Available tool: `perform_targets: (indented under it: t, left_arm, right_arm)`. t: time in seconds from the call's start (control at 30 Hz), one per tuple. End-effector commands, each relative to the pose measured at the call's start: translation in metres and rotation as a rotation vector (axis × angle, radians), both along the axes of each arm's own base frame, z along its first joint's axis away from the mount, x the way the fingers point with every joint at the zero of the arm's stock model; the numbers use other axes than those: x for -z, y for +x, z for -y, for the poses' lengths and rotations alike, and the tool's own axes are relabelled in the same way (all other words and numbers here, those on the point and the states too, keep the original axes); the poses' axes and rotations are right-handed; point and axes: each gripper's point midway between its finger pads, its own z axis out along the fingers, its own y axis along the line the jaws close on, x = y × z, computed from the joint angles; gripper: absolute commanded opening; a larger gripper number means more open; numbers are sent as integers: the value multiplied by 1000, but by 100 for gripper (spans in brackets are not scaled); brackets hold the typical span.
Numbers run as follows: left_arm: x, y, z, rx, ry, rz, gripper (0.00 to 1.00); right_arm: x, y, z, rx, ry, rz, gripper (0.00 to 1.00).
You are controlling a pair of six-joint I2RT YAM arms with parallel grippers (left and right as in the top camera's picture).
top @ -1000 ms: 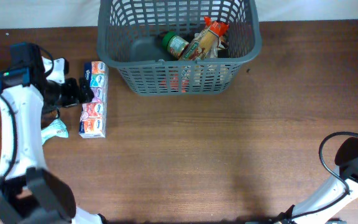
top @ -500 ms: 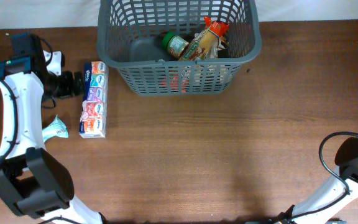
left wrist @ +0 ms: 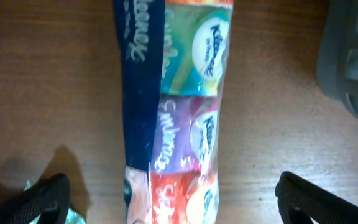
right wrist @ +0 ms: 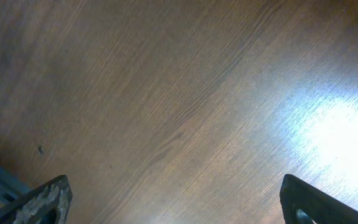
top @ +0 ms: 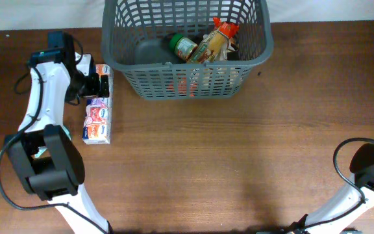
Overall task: Pack container
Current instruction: 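Lower the left gripper over the tissue strip and close on it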
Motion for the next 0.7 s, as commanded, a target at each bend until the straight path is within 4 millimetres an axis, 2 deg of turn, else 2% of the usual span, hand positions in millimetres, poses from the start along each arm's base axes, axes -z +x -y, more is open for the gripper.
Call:
perform_targets:
  t: [0.0, 0.17, 0.43, 0.67]
  left_arm:
    - [-5, 10, -3, 14, 19, 39, 99]
    - [2, 12, -6, 11, 28, 30, 99]
    - [45, 1, 3, 27, 5, -98, 99]
    - [63, -2, 12, 46, -1, -144, 99]
  right_arm:
    - [-3, -4, 2, 8, -14, -4, 99]
    - [-3, -4, 2, 8, -14, -4, 99]
    - [-3, -4, 2, 8, -14, -5, 99]
    - [-3, -4, 2, 8, -14, -4, 99]
